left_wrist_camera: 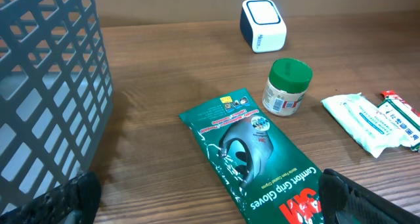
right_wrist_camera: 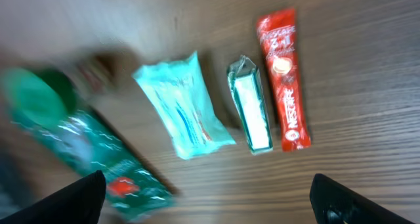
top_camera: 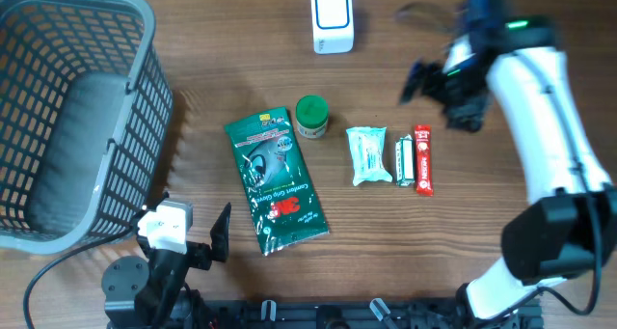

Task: Scan the item barcode
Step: 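Reach the right gripper to the green-white wipes pack, then grasp the wipes pack with the right gripper and lift it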

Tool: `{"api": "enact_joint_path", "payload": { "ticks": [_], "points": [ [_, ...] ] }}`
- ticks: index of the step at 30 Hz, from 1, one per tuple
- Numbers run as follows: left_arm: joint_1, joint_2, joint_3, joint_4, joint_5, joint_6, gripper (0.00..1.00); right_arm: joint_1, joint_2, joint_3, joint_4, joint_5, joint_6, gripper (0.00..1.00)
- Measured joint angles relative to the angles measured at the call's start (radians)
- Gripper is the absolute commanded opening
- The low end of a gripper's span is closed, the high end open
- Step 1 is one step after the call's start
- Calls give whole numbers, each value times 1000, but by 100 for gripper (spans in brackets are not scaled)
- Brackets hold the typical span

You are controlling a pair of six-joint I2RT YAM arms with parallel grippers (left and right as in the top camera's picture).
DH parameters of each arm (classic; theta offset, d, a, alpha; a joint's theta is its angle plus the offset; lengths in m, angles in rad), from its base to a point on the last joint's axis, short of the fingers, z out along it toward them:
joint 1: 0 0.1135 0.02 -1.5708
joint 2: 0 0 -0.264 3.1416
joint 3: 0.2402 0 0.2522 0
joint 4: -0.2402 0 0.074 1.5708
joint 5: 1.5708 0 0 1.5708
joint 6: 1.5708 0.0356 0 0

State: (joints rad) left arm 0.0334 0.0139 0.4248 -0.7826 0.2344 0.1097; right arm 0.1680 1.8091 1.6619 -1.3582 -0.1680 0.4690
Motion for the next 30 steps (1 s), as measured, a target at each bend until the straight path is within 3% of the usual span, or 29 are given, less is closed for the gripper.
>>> {"api": "enact_joint_path", "payload": {
  "ticks": [6, 11, 17, 23, 30],
  "points": [
    [0, 0, 0, 1, 0, 0, 100, 306, 5, -112, 37, 254, -13, 100],
    [0, 0, 0, 0, 0, 0, 100, 465, 5, -228, 251, 476, -10, 100],
    [0, 0, 0, 0, 0, 0, 100, 492, 8, -383, 469, 593, -53, 97],
    [0, 0, 0, 0, 0, 0, 100, 576, 39, -383, 534, 614, -90, 95],
    [0, 0, 0, 0, 0, 0, 100, 576, 173, -383, 514, 647, -70, 91]
  ]
}}
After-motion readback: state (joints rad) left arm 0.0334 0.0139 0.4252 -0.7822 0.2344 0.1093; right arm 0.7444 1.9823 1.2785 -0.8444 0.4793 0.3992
